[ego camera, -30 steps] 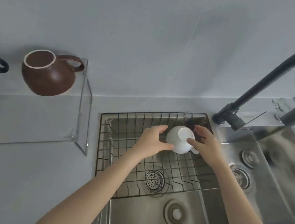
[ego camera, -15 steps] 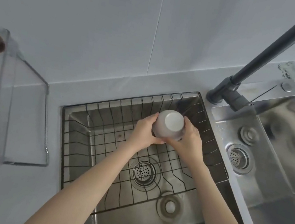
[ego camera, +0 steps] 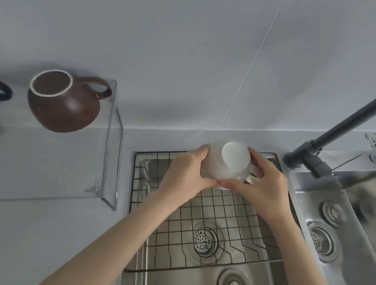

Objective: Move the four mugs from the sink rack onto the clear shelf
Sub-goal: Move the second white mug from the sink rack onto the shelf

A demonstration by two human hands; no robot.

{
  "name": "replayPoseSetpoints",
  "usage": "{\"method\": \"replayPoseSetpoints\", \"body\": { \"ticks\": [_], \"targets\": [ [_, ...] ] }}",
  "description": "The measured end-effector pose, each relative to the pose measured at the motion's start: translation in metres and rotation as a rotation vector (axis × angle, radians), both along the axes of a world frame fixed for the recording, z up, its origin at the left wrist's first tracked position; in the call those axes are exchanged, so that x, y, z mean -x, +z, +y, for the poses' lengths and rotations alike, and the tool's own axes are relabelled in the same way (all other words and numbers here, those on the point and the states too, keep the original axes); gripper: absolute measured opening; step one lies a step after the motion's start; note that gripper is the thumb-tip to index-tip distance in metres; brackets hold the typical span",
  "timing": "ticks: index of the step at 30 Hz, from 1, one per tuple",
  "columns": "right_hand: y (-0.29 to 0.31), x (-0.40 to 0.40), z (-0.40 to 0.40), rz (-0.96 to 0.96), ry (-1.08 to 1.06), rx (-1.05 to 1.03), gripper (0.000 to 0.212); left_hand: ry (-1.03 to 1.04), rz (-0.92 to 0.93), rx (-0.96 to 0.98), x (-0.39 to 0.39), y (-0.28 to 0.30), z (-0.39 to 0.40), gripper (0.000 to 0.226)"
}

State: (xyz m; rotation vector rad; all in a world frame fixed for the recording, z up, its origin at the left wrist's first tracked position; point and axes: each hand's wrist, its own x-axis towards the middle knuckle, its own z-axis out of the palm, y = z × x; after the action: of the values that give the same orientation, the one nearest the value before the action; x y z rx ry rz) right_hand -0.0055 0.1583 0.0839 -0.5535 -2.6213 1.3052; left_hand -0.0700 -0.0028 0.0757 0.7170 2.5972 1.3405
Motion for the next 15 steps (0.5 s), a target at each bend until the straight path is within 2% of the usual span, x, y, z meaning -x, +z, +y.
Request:
{"method": "replayPoseSetpoints", "body": {
  "ticks": [4,8,15],
  "targets": [
    [0.069,0.017,-0.044,0.112,0.179,-0.069,0.096,0.17,0.115,-0.101,-0.012,0.065,-0.054,0.088],
    [0.12,0.029,-0.104,0.201,0.354,-0.101,0.09,0.303,0.192,-0.129,-0.018,0.108,-0.12,0.083],
    [0.125,0.05,-0.2,0.226,0.548,-0.064,0.081,0.467,0.13,-0.079,-0.026,0.115,-0.216,0.076]
  ]
}}
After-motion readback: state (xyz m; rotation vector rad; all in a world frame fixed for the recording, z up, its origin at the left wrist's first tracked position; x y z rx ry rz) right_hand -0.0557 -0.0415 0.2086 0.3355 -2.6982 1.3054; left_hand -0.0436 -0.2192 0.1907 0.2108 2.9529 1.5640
